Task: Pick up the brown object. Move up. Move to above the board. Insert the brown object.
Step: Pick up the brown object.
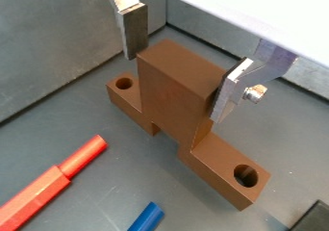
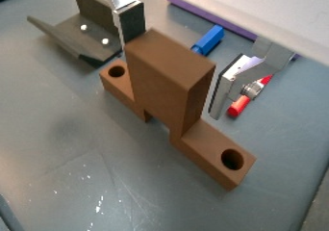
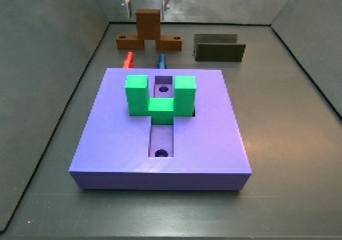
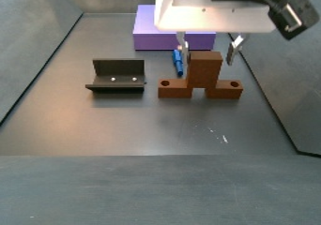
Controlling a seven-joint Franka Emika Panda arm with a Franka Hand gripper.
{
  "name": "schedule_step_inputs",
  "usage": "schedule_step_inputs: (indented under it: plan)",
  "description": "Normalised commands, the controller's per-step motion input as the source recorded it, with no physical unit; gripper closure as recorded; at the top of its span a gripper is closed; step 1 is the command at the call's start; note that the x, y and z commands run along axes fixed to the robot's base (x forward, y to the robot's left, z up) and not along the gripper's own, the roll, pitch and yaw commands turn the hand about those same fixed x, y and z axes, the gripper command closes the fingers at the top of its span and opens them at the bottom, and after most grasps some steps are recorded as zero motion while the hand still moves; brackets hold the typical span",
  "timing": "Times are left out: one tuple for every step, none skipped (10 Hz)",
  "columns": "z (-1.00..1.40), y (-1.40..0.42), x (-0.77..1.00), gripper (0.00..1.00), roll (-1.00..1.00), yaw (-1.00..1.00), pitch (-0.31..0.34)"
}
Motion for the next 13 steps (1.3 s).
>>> schedule_step_inputs:
  plan:
    - [-0.26,0.01,0.0,0.0,0.0,0.07,-0.003]
    - [-0.17,0.0,0.0,0.0,0.0,0.02,0.0]
    - [-0.1,0.0,0.0,0.0,0.0,0.01,0.0]
    - [-0.11,0.0,0.0,0.0,0.0,0.07,0.0]
    - [-0.11,0.0,0.0,0.0,0.0,0.08,0.0]
    - [-0.05,0.0,0.0,0.0,0.0,0.0,0.0]
    - [0.0,0.0,0.0,0.0,0.0,0.0,0.0]
    - [0.0,0.0,0.0,1.0,0.0,0.0,0.0]
    - [0.0,0.0,0.0,1.0,0.0,0.0,0.0]
    - [0.0,0.0,0.0,1.0,0.0,0.0,0.0]
    - [0.0,0.0,0.0,1.0,0.0,0.0,0.0]
    - [0.0,0.0,0.0,1.0,0.0,0.0,0.0]
    - [0.0,0.0,0.0,1.0,0.0,0.0,0.0]
